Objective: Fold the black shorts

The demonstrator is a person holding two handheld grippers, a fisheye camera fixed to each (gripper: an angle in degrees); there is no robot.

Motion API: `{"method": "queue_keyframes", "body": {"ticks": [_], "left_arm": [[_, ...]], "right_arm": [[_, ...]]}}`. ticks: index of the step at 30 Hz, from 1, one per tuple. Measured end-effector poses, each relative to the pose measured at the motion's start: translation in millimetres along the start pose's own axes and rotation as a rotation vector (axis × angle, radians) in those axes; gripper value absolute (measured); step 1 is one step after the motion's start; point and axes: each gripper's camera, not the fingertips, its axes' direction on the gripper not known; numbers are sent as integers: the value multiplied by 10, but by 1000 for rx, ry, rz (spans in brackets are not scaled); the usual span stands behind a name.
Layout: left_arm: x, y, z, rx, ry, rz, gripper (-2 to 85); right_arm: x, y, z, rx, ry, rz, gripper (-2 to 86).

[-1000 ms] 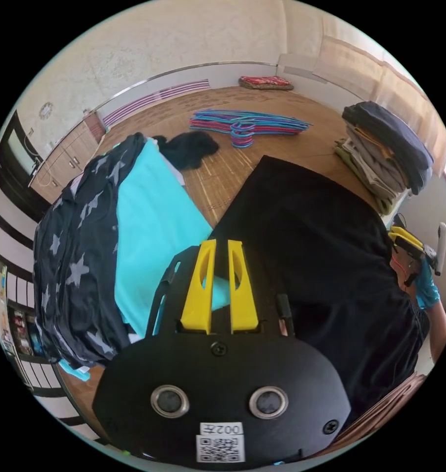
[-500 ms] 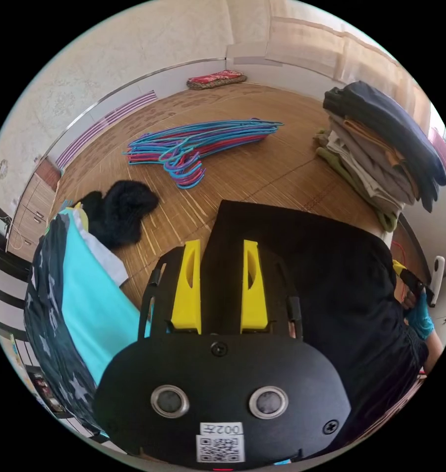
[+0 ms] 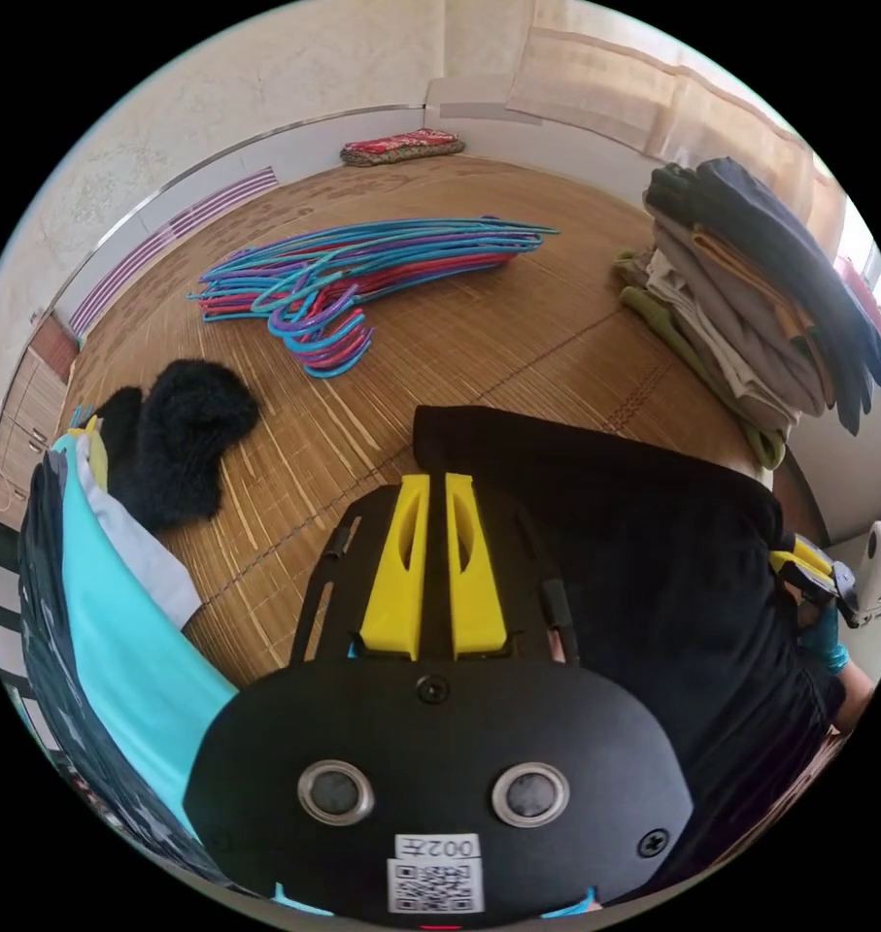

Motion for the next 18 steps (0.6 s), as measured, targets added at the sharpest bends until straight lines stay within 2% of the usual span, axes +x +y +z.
{"method": "queue_keyframes", "body": {"ticks": [6, 10, 18], "left_arm": [[51, 94, -164, 2, -143, -28, -9], [-9, 226, -378, 55, -243, -68, -9], [-339, 419, -474, 37, -310, -140, -8]], "right_arm": [[-450, -163, -287, 91, 143, -220, 48], [-665, -402, -363, 138, 162, -305, 46], [-915, -1078, -12, 52, 156, -362, 49]]}}
